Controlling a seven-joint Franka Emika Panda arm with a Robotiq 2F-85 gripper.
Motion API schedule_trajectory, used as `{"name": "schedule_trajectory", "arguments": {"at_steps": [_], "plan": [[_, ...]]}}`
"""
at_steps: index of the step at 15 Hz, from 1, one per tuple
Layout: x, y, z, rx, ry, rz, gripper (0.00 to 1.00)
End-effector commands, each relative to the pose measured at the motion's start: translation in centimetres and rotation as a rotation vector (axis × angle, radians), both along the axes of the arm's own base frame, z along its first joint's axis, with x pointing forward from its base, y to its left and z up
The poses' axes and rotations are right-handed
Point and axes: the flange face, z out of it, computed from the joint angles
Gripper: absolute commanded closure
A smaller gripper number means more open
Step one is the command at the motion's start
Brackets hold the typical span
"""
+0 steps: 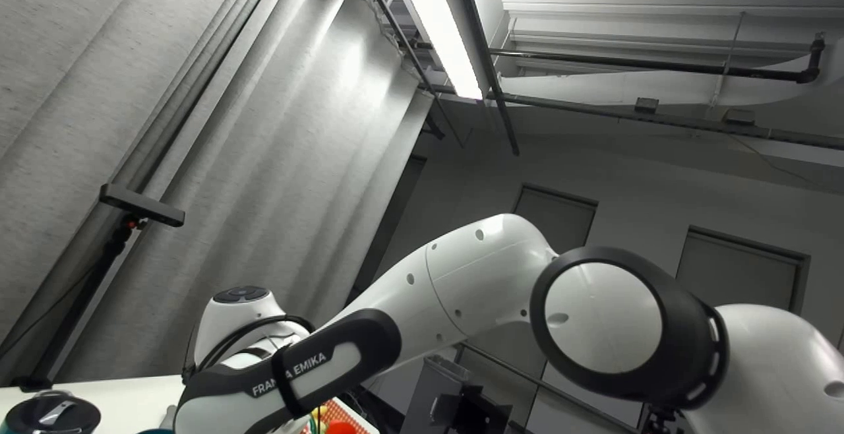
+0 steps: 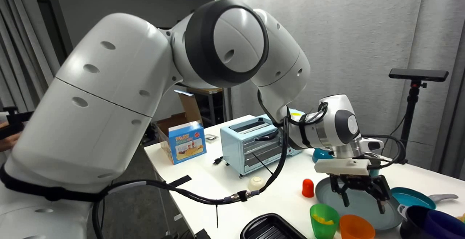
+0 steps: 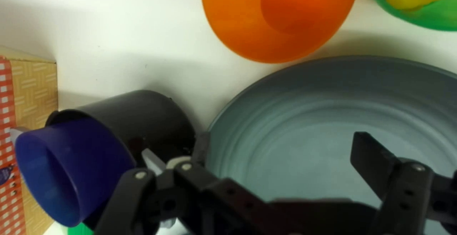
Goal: Place the dark blue cup inside the black pot
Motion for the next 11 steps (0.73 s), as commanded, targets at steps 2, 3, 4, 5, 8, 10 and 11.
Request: {"name": "schedule_trajectory", "arguments": {"at_steps": [2,3,4,5,8,10,11], "plan": [[-1.52,0.43,0.41,-0.028,0.06,-0.034,0.0],[-0.56,0.16,-0.23,-0.011,0.044,-0.013,0.0],[-0.69,0.21,-0.29,-0.013,0.051,-0.014,0.0],[-0.74,0.24,-0.34,-0.013,0.054,-0.015,0.0],[-0.76,0.24,-0.36,-0.014,0.055,-0.015,0.0],[-0.76,0.24,-0.36,-0.014,0.055,-0.015,0.0],[-0.76,0.24,-0.36,-0.014,0.055,-0.015,0.0]]}}
